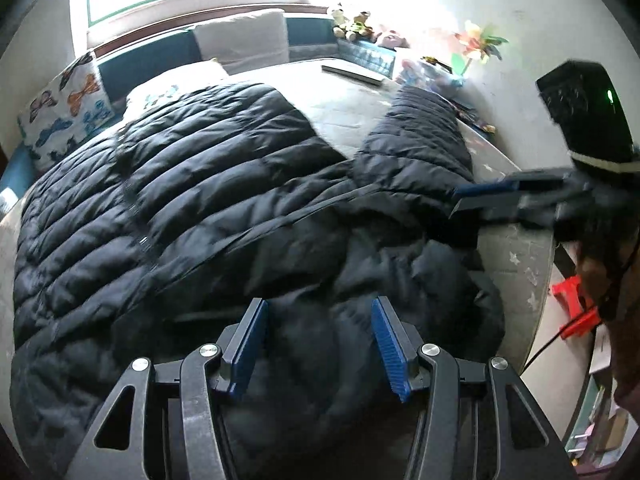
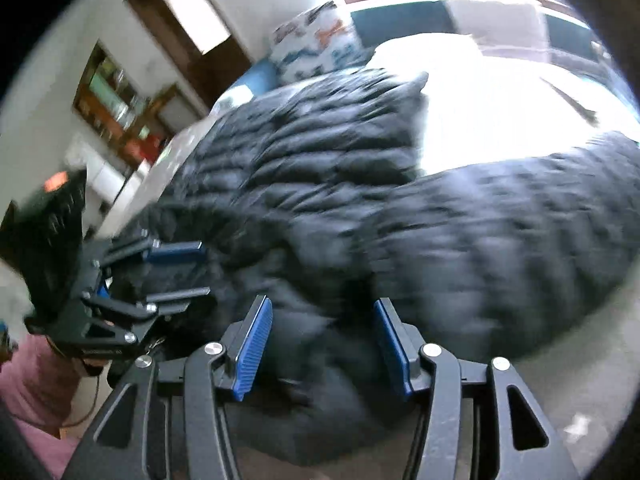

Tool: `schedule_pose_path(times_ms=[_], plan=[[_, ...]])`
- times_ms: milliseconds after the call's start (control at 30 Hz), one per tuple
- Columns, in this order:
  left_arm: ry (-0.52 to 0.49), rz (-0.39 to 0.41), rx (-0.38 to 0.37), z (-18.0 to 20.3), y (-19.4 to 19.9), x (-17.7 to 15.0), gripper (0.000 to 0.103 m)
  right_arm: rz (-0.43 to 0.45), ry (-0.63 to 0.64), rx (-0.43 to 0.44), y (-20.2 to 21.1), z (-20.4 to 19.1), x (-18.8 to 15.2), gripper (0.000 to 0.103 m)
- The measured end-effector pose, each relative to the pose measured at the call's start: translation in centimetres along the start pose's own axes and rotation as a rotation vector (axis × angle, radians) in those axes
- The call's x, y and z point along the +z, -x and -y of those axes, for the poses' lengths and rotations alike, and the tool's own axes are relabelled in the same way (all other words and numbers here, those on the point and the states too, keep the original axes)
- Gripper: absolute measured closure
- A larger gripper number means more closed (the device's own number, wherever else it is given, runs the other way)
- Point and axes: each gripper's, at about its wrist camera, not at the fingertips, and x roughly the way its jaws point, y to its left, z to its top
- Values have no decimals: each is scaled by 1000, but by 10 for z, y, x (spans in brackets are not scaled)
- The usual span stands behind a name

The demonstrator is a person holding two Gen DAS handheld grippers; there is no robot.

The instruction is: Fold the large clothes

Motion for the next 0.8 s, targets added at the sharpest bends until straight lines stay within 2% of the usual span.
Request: schedule_pose_path(times_ms=[67,200,367,500,567,800], plan=[[0,-20,-11,6,-12,9,46,36,-72,2,17,29,3,45],[5,-41,-35,16,-35,24,46,95,-205,-77,45,88,7,45],[15,-64,-61,21,-62,34,46,148,-380,-117,65,167,10,45],[35,-73,-80,19,-70,39,46,175,-504,-148,66,220,13,45],[41,-79,-86,17,-73,40,46,186,-547,-137,64,241,15,45],[38,-90,-87,16,-74,40,46,210,-640,-105,44,289,27,45]])
